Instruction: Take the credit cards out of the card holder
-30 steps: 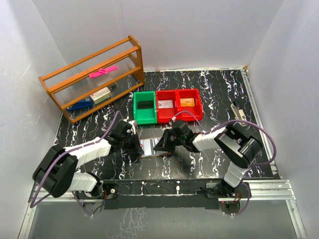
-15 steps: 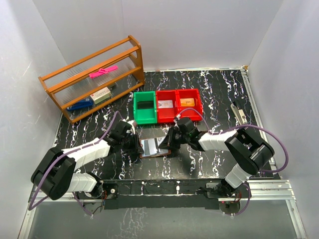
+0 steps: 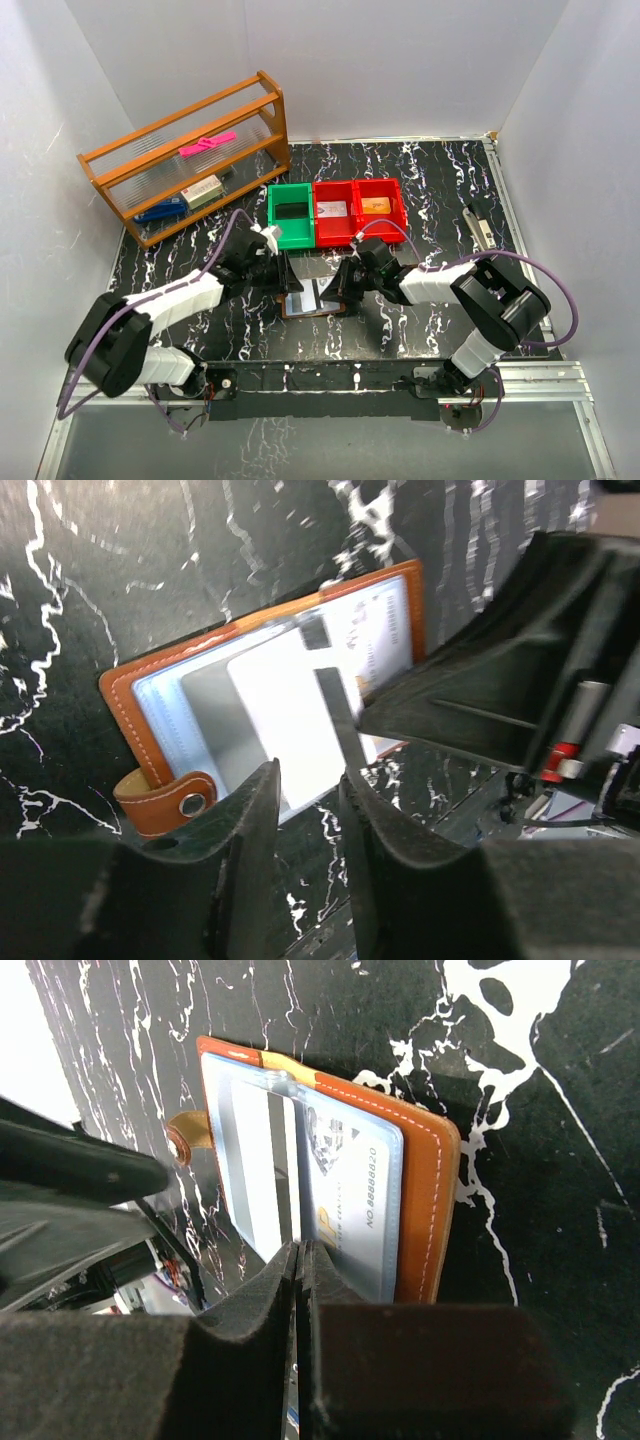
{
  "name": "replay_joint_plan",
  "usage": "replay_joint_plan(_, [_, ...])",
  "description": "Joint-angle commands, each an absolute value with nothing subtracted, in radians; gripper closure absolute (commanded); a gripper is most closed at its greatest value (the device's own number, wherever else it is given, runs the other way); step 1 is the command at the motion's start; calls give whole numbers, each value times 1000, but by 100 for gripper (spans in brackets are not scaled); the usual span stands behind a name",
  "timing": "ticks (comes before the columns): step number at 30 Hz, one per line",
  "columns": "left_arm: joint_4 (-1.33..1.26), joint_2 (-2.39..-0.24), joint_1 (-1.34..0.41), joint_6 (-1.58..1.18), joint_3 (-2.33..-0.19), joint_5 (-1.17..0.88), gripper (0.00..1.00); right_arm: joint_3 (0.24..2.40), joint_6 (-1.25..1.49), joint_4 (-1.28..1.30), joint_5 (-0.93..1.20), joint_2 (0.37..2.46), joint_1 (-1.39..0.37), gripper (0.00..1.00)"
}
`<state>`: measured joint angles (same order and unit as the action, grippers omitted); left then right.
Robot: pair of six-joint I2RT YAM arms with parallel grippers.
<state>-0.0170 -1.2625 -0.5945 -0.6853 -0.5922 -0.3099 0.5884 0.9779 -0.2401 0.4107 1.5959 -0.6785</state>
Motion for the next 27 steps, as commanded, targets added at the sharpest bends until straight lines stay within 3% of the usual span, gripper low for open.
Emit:
replay_joint_plan(1, [-37,-1359,-608,-687,-603,-376,74,575,994,-304,408,1588,-675,100])
replay_joint_plan(9, [1,-1441,-617,-680,-571,-316,90,575,1004,-330,419,1595,-675,97])
replay_joint_plan(27, [55,-1448,-617,-640,-563,-278,98,593,993,-412,453,1686,-676,70])
